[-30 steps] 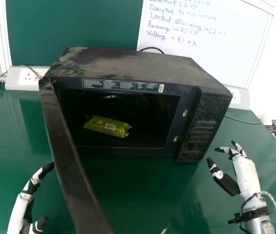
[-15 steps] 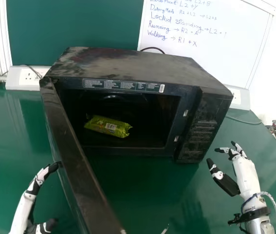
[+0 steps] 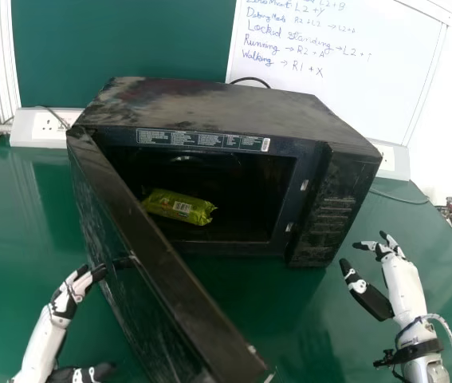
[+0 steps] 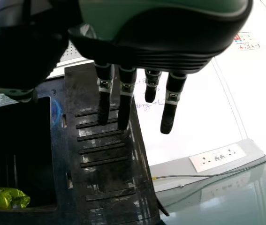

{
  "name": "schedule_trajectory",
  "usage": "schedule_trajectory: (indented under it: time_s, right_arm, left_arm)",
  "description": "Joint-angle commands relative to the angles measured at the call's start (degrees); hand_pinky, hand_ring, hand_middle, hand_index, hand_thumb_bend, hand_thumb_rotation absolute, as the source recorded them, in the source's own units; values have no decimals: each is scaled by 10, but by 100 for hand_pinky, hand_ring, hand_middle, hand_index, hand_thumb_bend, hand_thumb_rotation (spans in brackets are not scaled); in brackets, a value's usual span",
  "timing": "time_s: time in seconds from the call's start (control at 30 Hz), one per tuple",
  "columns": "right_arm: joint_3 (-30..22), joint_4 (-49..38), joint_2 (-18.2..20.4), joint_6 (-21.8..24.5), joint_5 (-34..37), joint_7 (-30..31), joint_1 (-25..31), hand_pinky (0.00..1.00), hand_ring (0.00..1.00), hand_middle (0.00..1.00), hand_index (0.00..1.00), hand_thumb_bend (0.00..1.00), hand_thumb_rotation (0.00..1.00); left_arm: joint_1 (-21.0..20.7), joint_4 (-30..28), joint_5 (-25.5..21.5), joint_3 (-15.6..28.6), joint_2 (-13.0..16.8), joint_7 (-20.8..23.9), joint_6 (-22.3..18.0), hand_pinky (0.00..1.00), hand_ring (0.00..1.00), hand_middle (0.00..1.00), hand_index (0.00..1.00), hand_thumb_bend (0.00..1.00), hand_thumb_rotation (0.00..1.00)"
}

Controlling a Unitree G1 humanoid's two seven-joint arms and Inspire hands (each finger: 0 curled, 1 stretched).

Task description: Put biscuit inside oven

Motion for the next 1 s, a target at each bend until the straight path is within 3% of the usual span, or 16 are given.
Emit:
schedule_trajectory:
  time_s: [0.0, 0.17, 0.33, 0.53, 0.73, 0.97]
  right_arm:
    - [0, -3, 2, -1, 5, -1, -1, 69, 76, 77, 76, 76, 59]
    - [1, -9, 4, 6, 3, 2, 0, 68, 76, 77, 76, 76, 59]
    - [1, -13, 5, 8, 2, 2, 2, 69, 77, 77, 76, 76, 60]
    - [1, -12, 6, 6, 4, 2, 3, 70, 77, 77, 76, 75, 59]
    - [2, -4, 5, -1, 2, -5, 1, 69, 76, 76, 76, 74, 58]
    - [1, -8, 8, 2, 4, -3, 2, 68, 76, 77, 76, 76, 61]
  left_arm:
    - [-2, -9, 17, -6, 12, 18, 11, 86, 93, 100, 100, 84, 73]
    - [-7, -8, 39, -21, 35, 44, 17, 88, 95, 100, 100, 83, 73]
    - [-14, -21, 105, -29, 61, 94, 37, 90, 97, 100, 100, 80, 77]
    - [-23, -51, 179, -60, 88, 167, 85, 86, 94, 99, 99, 79, 78]
    - [-26, -80, 168, -102, 121, 165, 134, 81, 93, 98, 99, 80, 76]
    - [-35, -110, 147, -135, 148, 151, 176, 86, 93, 98, 97, 80, 73]
